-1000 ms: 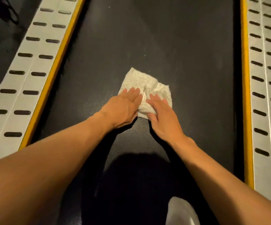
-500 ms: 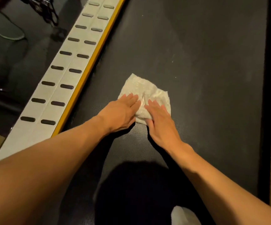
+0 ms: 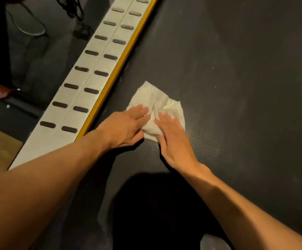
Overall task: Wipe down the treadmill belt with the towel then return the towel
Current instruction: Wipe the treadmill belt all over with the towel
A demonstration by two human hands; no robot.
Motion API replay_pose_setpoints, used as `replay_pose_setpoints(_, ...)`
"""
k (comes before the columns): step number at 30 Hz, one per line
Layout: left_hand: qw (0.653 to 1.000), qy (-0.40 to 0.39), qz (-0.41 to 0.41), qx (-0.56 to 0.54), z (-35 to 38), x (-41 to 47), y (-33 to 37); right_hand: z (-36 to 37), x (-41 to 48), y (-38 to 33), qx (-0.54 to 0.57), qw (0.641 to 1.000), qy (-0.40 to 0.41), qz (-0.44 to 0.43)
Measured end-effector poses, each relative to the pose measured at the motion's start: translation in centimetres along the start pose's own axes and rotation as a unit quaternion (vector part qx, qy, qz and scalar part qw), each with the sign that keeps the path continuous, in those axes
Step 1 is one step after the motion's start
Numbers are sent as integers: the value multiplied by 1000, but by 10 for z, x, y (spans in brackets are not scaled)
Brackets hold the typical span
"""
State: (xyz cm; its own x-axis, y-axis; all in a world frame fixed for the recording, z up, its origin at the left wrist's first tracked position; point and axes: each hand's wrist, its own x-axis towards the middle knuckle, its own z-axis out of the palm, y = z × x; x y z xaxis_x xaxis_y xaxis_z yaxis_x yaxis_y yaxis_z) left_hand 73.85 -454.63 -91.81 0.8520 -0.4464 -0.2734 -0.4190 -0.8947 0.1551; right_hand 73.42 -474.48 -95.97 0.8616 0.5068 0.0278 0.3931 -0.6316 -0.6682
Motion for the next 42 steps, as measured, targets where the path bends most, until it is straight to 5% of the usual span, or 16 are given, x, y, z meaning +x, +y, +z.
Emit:
replay_pose_setpoints(3,1000,-8,17,12,3,-5,-6,6,2,0,-17,1000,-2,-5)
replay_pose_setpoints(9,995,27,-89,-26,-4,1,-37,20,52,-18,-43,999,-12,-14)
replay_pose_setpoints(16,999,-12,-45,6,7,-40,-25,22,16,-29,-46,996,-51,-55)
replay_pose_setpoints(22,989,-21,-139,-35,5,-39,-38,29,44,-54,-65,996,-56,-1)
replay_pose_setpoints(28,997,-57,-21,49,19,-83,-26,45,-11,-55,-31,997,-44,-47)
replay_pose_setpoints(35,993,-11,-117,7,16,-69,-19,42,18,-50,-79,994,-45,-55)
replay_pose_setpoints(42,995,-32,-21,96,24,-70,19,23,-36,-33,-65,995,-55,-47)
